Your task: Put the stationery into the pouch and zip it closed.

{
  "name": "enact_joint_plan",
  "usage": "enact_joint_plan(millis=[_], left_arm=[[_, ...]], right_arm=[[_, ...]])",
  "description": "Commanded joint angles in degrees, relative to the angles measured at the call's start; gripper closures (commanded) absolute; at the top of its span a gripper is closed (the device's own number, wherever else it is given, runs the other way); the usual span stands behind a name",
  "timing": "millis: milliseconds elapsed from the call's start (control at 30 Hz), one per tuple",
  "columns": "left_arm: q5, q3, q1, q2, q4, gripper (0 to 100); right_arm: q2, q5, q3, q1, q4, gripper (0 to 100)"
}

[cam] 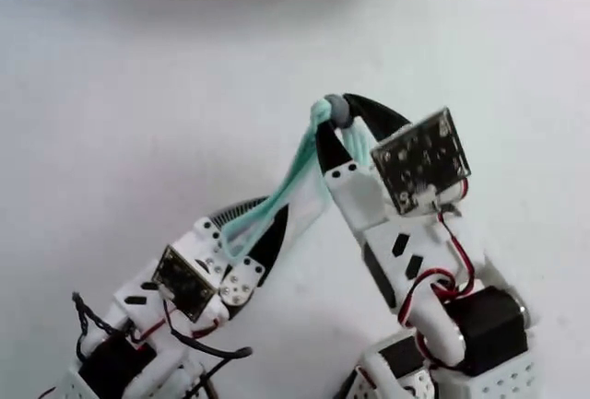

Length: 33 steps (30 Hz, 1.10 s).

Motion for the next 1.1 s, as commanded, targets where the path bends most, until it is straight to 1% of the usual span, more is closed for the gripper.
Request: enact_joint_plan(millis=[0, 100, 233, 367, 467, 567, 633, 700, 800, 933, 1067], left_arm=[[0.44, 1.32, -0.22, 0.48, 0.0, 96], [0.18, 1.32, -0.22, 0.48, -0.09, 96], [-2.64, 1.41, -0.22, 0.48, -0.18, 96], [-2.73, 1.41, -0.66, 0.48, -0.18, 98], [-2.46, 1.41, -3.3, 0.48, -0.79, 98], [-2.29, 2.29, -6.11, 0.48, -3.16, 98], [-2.2, 3.08, -7.16, 0.48, -4.57, 98], [-0.62, 3.69, -7.43, 0.48, -6.07, 98], [-0.26, 3.78, -7.43, 0.48, -6.33, 98], [-0.26, 3.69, -7.43, 0.48, -5.98, 98], [-0.26, 3.87, -7.43, 0.48, -5.89, 98]], right_arm=[[3.3, -1.85, -12.84, -5.41, 3.56, 98.1], [6.11, -1.85, -17.93, -9.1, 6.99, 98.1], [10.15, -1.93, -26.9, -12.18, 11.47, 98.1], [15.96, -1.93, -35.52, -13.14, 17.54, 98.1], [18.86, -1.67, -41.23, -13.23, 22.37, 98.1], [20.44, -1.14, -45.8, -13.23, 27.65, 98.1], [21.05, 1.49, -46.59, -13.23, 31.34, 98.1], [21.67, 3.87, -46.07, -14.37, 34.51, 98.1], [22.2, 7.56, -43.87, -14.64, 35.56, 98.0], [22.81, 7.82, -43.16, -10.68, 35.47, 98.0], [22.29, 7.82, -37.89, -10.07, 36.09, 97.1]])
